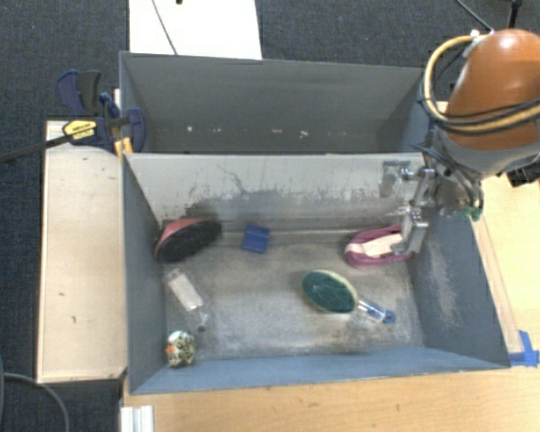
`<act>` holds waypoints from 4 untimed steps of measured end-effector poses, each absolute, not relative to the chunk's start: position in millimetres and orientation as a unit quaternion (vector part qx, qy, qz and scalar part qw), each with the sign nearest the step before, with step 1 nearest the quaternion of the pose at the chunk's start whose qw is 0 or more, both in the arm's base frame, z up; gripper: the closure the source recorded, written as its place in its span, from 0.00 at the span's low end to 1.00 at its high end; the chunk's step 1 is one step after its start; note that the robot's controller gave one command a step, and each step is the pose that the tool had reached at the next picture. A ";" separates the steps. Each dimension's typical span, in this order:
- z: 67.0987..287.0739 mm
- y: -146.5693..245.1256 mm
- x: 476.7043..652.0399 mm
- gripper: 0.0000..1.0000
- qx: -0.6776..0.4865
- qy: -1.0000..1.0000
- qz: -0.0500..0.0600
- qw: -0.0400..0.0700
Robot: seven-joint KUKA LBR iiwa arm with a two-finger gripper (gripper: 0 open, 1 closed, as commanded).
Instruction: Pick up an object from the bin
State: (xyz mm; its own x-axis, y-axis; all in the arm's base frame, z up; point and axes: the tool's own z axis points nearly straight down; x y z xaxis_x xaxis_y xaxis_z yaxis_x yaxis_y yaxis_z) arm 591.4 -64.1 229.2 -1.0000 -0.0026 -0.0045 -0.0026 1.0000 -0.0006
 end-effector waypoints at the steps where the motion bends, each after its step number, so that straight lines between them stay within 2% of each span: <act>1: 115.3 -31.1 563.2 0.00 0.169 0.986 0.000 -0.001; 2: 69.1 -25.9 493.9 0.00 0.164 0.986 0.001 -0.005; 3: 72.5 -26.5 498.8 1.00 0.164 0.986 0.001 0.001; 4: 228.8 12.9 502.1 1.00 0.185 0.983 0.001 0.005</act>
Offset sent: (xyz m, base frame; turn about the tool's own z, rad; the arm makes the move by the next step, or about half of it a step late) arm -0.0277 0.0321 -0.1123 0.3435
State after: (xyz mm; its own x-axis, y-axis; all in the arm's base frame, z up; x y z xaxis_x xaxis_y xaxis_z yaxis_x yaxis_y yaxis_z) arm 502.1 12.9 228.8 -0.9315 0.3637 -0.0090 0.3637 0.9315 0.0045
